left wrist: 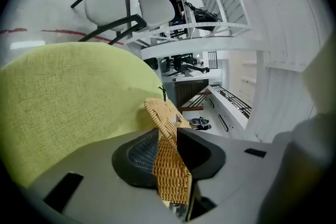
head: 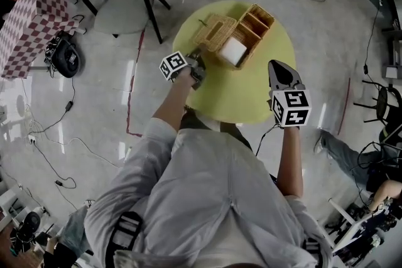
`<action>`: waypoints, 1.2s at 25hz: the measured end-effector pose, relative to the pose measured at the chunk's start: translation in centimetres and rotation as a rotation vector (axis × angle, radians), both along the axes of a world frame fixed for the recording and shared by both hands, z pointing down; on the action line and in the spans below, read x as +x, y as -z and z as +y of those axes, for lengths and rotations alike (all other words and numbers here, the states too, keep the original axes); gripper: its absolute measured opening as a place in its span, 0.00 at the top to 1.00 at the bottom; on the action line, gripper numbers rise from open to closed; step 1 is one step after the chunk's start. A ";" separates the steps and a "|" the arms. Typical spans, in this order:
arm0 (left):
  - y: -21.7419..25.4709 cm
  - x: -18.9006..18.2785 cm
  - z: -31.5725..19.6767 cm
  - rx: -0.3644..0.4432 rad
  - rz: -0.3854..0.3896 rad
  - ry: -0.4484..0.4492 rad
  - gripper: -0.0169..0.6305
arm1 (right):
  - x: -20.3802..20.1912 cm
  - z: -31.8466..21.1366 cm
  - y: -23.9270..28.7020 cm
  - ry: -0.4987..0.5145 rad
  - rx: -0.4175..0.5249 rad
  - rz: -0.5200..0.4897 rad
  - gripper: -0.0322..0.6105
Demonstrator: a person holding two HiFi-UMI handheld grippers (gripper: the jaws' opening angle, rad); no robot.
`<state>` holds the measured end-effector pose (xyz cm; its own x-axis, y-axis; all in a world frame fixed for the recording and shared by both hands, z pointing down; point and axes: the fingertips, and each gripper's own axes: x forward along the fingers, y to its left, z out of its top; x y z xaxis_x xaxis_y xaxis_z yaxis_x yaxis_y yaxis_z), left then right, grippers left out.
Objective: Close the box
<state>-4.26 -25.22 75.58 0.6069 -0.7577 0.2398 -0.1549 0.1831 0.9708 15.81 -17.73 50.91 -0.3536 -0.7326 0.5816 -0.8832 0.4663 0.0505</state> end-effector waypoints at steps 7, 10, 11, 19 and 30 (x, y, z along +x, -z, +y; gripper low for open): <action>2.8 -0.1 -0.3 0.147 -0.136 -0.029 0.84 | 0.8 -0.4 -0.2 -0.006 0.003 -0.012 0.92; 5.4 -0.2 -0.3 0.270 -0.186 -0.064 0.87 | 0.5 -0.5 -0.3 -0.004 0.002 -0.019 0.92; 6.1 -0.1 -0.2 0.309 -0.205 -0.082 0.88 | 0.3 -0.5 -0.4 -0.003 0.002 -0.022 0.92; 9.9 2.0 1.1 0.610 -0.627 -0.348 0.89 | -0.3 -0.1 -0.4 -0.009 0.009 -0.046 0.92; 10.8 8.1 4.6 0.969 -1.226 -0.826 0.89 | 1.6 1.5 -0.5 -0.045 0.016 -0.058 0.92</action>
<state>3.80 -20.61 64.82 0.7017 -0.5073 0.5003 -0.5555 -0.8292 -0.0616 17.37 -16.21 51.40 -0.3528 -0.7575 0.5494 -0.9048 0.4258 0.0061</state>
